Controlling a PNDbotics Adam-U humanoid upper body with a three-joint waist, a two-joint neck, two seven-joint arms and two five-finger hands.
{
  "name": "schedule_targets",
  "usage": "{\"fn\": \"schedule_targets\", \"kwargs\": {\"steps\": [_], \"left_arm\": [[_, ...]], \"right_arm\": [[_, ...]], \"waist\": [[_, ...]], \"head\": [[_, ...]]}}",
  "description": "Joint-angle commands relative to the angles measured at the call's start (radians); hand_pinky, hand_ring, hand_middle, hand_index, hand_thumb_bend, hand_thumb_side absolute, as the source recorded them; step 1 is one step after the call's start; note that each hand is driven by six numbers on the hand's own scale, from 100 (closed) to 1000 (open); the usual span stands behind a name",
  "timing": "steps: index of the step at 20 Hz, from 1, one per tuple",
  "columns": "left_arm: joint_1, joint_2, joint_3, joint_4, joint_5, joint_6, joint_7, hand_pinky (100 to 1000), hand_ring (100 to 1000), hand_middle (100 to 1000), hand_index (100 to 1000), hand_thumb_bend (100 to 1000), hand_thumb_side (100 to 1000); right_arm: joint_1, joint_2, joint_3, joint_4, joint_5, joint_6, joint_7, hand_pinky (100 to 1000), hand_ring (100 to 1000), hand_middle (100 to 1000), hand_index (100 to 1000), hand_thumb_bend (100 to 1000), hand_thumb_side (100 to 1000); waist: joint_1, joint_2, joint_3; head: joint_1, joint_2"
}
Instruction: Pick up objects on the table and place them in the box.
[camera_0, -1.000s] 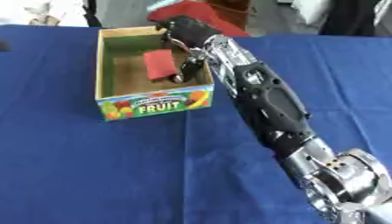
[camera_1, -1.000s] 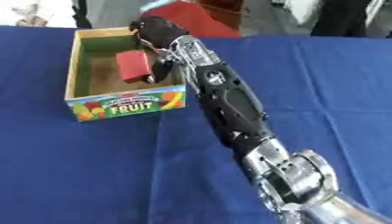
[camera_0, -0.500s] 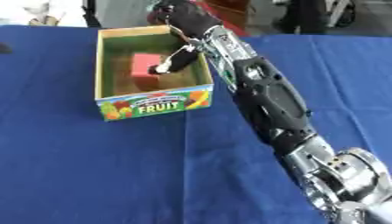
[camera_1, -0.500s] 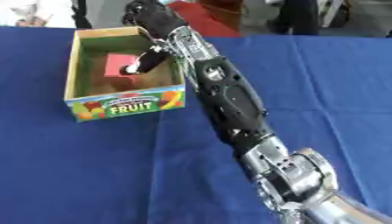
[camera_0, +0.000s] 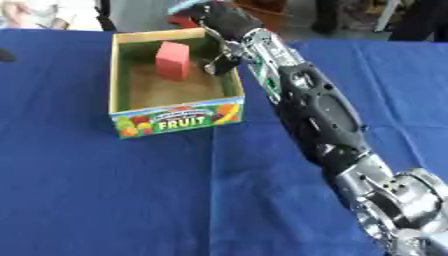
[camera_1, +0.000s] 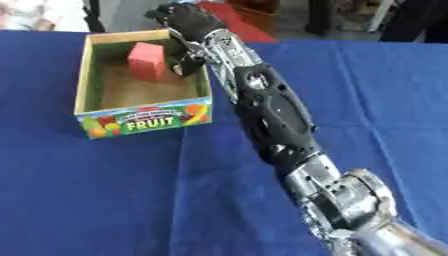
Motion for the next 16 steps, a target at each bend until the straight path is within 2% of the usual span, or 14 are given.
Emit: {"fn": "schedule_targets", "kwargs": {"steps": [1, 2, 4, 5, 11, 16], "left_arm": [[-0.006, 0.010, 0.009, -0.017, 0.000, -0.002, -0.001, 553, 823, 848, 841, 100, 873], [-0.005, 0.011, 0.010, -0.017, 0.000, -0.002, 0.000, 553, 823, 848, 841, 100, 873], [-0.002, 0.014, 0.013, -0.017, -0.003, -0.002, 0.004, 553, 822, 847, 841, 100, 872], [-0.001, 0.015, 0.014, -0.017, -0.004, -0.002, 0.006, 553, 821, 845, 840, 100, 871], [0.006, 0.024, 0.024, -0.017, -0.015, -0.003, 0.024, 556, 819, 842, 839, 100, 868], [0.005, 0.033, 0.033, -0.017, -0.023, -0.009, 0.057, 558, 816, 838, 838, 100, 863]], "right_arm": [[-0.019, -0.039, 0.002, -0.064, -0.061, 0.011, -0.014, 831, 896, 855, 1000, 362, 233], [-0.018, -0.045, 0.003, -0.080, -0.077, 0.014, -0.014, 805, 889, 853, 998, 330, 322], [-0.016, -0.067, 0.007, -0.124, -0.123, 0.019, -0.021, 783, 883, 847, 985, 319, 369], [-0.014, -0.080, 0.009, -0.149, -0.146, 0.024, -0.027, 737, 869, 830, 956, 288, 422], [0.025, -0.188, 0.031, -0.323, -0.302, 0.056, -0.056, 682, 857, 821, 916, 230, 516], [0.091, -0.303, 0.025, -0.518, -0.456, 0.104, -0.076, 649, 853, 817, 911, 186, 542]], "waist": [[0.009, -0.026, -0.004], [0.010, -0.027, -0.005], [0.012, -0.032, -0.011], [0.013, -0.034, -0.014], [0.021, -0.047, -0.030], [0.027, -0.053, -0.044]], "head": [[0.006, 0.003], [0.007, 0.005], [0.013, 0.010], [0.016, 0.013], [0.039, 0.028], [0.058, 0.039]]}}
